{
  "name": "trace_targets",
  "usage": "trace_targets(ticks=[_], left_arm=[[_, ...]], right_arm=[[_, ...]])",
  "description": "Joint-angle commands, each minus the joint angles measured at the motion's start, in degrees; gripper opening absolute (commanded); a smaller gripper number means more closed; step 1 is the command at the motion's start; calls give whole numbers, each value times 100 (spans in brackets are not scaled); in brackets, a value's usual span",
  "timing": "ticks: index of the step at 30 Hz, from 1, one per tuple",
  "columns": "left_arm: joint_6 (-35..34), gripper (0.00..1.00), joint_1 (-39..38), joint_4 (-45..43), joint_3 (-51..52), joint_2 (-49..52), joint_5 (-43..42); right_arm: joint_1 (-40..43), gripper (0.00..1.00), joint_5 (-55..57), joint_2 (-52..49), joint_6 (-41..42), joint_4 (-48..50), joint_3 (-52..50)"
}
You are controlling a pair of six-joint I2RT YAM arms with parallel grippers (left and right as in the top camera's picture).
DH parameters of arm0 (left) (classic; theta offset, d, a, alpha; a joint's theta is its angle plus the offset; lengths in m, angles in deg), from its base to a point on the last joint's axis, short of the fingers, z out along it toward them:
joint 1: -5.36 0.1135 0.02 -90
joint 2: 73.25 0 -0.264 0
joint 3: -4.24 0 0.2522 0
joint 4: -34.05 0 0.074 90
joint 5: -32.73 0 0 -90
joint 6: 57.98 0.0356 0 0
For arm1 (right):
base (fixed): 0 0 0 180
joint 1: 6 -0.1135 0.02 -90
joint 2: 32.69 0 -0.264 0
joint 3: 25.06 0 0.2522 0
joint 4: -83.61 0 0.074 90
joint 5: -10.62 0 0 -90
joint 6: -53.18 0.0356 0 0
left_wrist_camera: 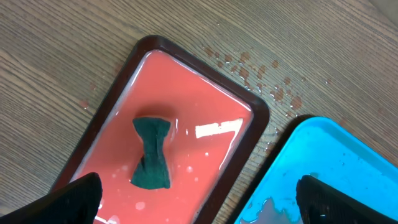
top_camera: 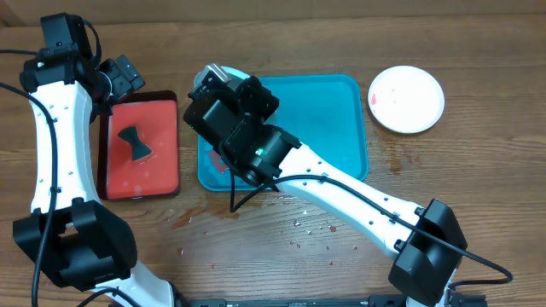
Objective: Clean dirty plates on tray and stack at the side
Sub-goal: 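Lift the light-blue plate with the right gripper and stack it on the plates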
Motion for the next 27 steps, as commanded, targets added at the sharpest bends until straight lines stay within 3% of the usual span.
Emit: trace_targets(ticks=[1,6,10,14,16,21,27], left_arm=[[46,100,-35,13,-33,46,-44],[46,100,-37,13,-33,46,-44],[46,100,-39,13,-33,46,-44],[46,100,-39,13,-33,46,-44],[46,100,-39,13,-33,46,-44],[46,100,-39,13,-33,46,-44],[46,100,-39,13,-33,46,-46]], right_arm=[[7,4,-310,101,-37,22,116],[46,4,846,101,-286,391,116],[-42,4,-175,101,-470,-44,116],[-46,4,286,101,-612,-199,114],[31,4,391,101,-162,59,114],[332,4,-1322,101,142,-413,111],[1436,4,-1519,101,2317,-610,111]])
